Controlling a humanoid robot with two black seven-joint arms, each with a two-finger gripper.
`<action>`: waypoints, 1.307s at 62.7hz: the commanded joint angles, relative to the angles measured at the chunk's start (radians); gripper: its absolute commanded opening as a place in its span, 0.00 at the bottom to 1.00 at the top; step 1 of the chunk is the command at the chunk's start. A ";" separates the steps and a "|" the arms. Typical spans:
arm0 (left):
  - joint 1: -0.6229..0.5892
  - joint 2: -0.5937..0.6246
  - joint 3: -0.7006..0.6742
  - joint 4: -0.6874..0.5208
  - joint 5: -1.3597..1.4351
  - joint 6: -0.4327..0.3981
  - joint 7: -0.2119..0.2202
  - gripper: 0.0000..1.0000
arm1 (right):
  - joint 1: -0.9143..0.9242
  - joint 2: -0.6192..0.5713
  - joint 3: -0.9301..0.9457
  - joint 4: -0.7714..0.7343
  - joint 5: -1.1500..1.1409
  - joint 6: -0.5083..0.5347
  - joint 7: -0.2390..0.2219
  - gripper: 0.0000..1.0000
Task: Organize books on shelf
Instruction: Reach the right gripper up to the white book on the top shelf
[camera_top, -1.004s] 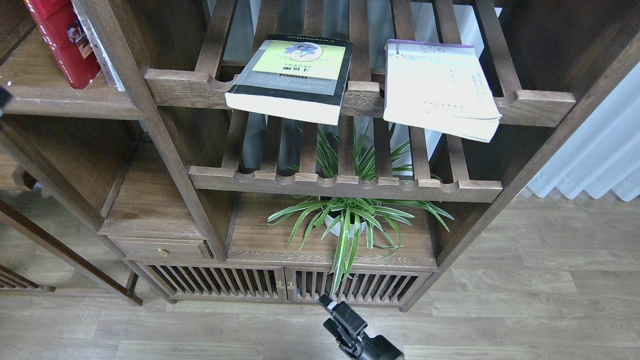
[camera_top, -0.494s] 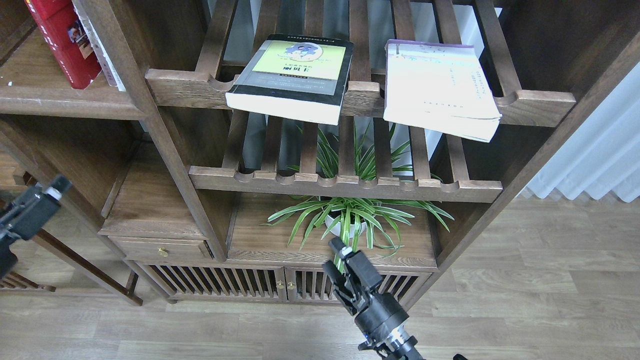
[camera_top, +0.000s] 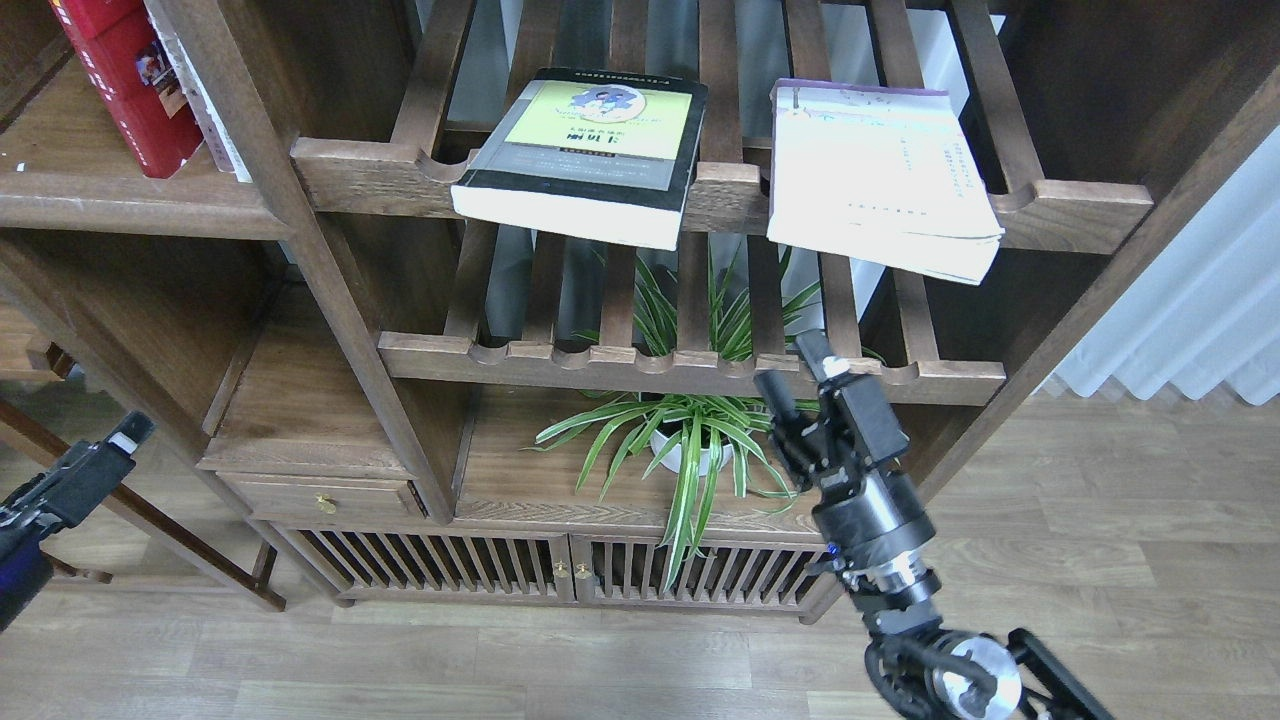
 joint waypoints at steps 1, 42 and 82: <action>0.000 0.000 0.000 0.005 0.000 0.000 0.000 0.99 | 0.000 -0.001 0.003 0.016 -0.012 0.000 -0.002 0.99; -0.004 0.000 0.006 0.005 -0.001 0.000 0.000 0.99 | 0.069 -0.053 0.130 0.016 -0.009 0.000 0.001 0.99; -0.006 0.000 0.004 0.007 -0.020 0.000 0.000 0.99 | 0.100 -0.107 0.159 -0.001 0.026 0.000 0.004 0.90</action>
